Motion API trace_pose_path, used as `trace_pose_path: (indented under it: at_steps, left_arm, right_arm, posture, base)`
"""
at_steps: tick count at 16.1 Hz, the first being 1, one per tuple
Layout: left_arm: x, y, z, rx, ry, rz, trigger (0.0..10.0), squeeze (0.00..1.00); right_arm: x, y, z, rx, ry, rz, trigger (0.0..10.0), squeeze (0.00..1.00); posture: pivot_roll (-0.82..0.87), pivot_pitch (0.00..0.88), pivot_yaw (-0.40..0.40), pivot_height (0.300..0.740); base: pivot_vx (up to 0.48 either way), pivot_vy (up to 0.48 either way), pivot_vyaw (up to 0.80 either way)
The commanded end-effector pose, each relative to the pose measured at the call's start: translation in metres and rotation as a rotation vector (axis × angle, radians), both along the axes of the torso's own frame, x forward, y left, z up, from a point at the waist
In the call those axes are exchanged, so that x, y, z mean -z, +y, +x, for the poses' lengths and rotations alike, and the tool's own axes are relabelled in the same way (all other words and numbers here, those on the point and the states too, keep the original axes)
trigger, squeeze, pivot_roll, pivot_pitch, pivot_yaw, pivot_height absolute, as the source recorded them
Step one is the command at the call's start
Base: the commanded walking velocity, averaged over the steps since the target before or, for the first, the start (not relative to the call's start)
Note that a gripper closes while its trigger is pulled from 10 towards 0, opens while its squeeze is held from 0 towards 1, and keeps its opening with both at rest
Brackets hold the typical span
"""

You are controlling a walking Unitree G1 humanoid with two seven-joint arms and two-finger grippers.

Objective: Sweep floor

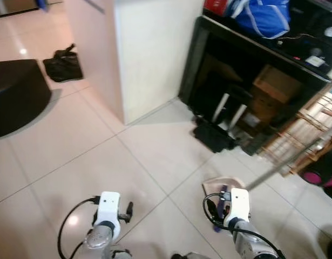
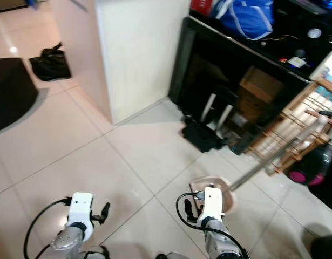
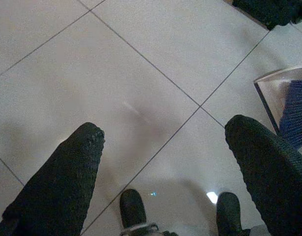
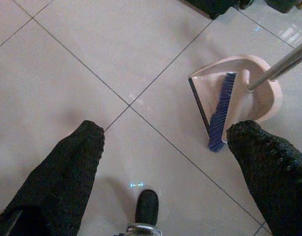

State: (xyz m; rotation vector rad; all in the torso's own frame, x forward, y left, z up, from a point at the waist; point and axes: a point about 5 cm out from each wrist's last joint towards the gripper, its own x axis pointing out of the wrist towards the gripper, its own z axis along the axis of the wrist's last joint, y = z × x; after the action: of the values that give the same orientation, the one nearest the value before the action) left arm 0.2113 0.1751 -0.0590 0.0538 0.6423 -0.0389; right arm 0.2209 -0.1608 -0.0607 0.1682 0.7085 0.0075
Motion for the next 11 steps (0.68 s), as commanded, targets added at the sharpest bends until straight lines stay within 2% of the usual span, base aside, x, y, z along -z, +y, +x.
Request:
trace_pose_path:
  at_steps: [1, 4, 6, 8, 11]
  left_arm:
    - [0.001, -0.007, -0.001, 0.016, -0.003, -0.013, 10.0, 0.0]
    - [-0.001, -0.01, 0.001, 0.022, -0.015, -0.02, 10.0, 0.0]
    - [-0.002, -0.009, 0.003, 0.018, -0.023, -0.024, 10.0, 0.0]
    - [-0.009, -0.005, 0.009, 0.0, -0.079, -0.041, 10.0, 0.0]
    - [-0.023, 0.013, 0.017, -0.043, -0.188, -0.037, 10.0, 0.0]
  right_arm:
    - [0.0, -0.005, 0.0, 0.002, -0.004, -0.014, 10.0, 0.0]
    - [-0.003, -0.006, 0.003, -0.009, -0.024, -0.023, 10.0, 0.0]
    - [-0.008, 0.0, 0.01, -0.046, -0.068, -0.013, 10.0, 0.0]
    - [-0.017, 0.006, 0.02, -0.067, -0.129, 0.016, 10.0, 0.0]
    - [-0.03, 0.012, 0.032, -0.09, -0.227, 0.049, 10.0, 0.0]
  posture:
    - [0.17, 0.102, -0.144, 0.74]
    - [0.17, 0.091, -0.148, 0.74]
    - [0.17, 0.085, -0.149, 0.74]
    - [0.17, 0.086, -0.149, 0.74]
    - [0.17, 0.104, -0.149, 0.74]
  base:
    - [0.0, -0.33, 0.0]
    - [0.0, -0.336, 0.0]
    - [0.0, -0.341, 0.0]
    - [0.0, -0.339, 0.0]
    - [0.0, -0.342, 0.6]
